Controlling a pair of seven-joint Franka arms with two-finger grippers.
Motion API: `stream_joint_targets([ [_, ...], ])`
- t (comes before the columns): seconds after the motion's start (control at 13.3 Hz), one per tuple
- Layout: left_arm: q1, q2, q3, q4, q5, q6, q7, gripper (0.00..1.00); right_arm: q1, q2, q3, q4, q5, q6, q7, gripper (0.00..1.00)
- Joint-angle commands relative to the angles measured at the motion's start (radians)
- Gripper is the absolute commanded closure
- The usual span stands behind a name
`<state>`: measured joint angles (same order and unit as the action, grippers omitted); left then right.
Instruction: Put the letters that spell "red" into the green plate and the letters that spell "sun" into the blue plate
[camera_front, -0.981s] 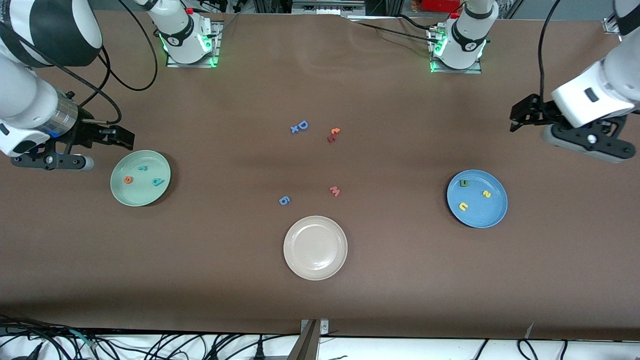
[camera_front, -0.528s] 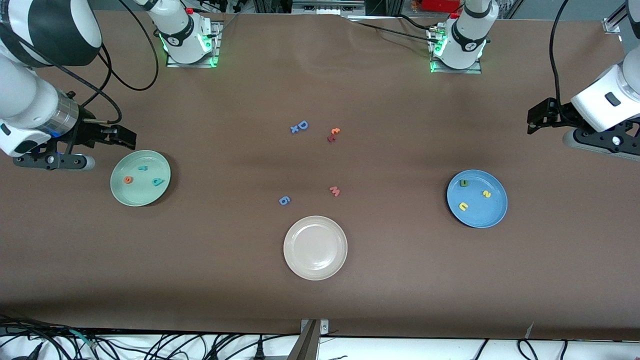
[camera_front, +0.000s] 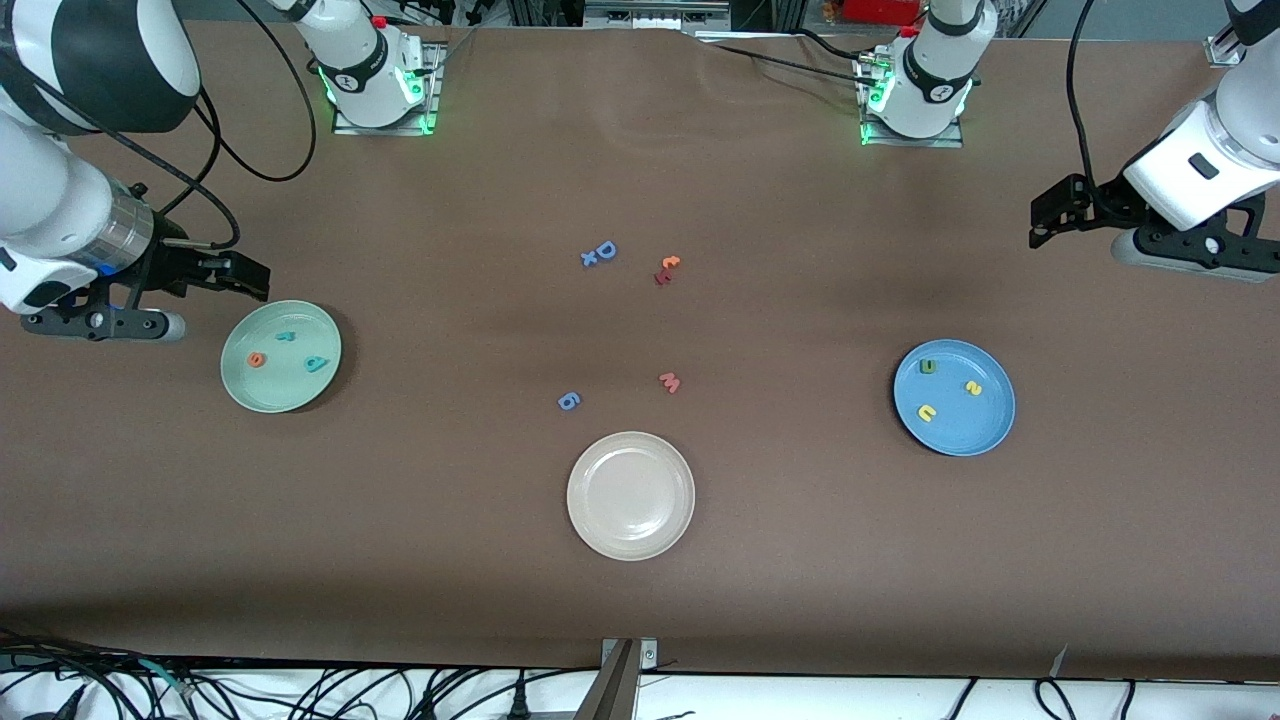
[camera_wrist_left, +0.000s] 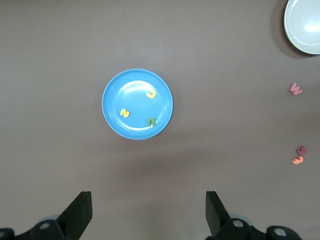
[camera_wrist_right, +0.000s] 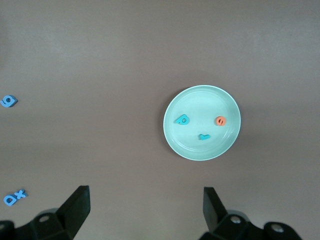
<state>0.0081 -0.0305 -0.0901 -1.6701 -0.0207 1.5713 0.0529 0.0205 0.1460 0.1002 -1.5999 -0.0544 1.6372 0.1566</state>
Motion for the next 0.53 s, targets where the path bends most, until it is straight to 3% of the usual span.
stream_joint_targets([
  [0.0, -0.005, -0.052, 0.01, -0.062, -0.028, 0.016, 0.002, 0.0, 0.012, -0.029, -0.013, -0.014, 0.021, 0.0, -0.009, 0.0],
  [0.45, 0.003, -0.043, 0.01, -0.056, -0.028, 0.007, -0.002, 0.0, 0.009, -0.026, -0.017, -0.012, 0.08, 0.0, -0.005, 0.0],
])
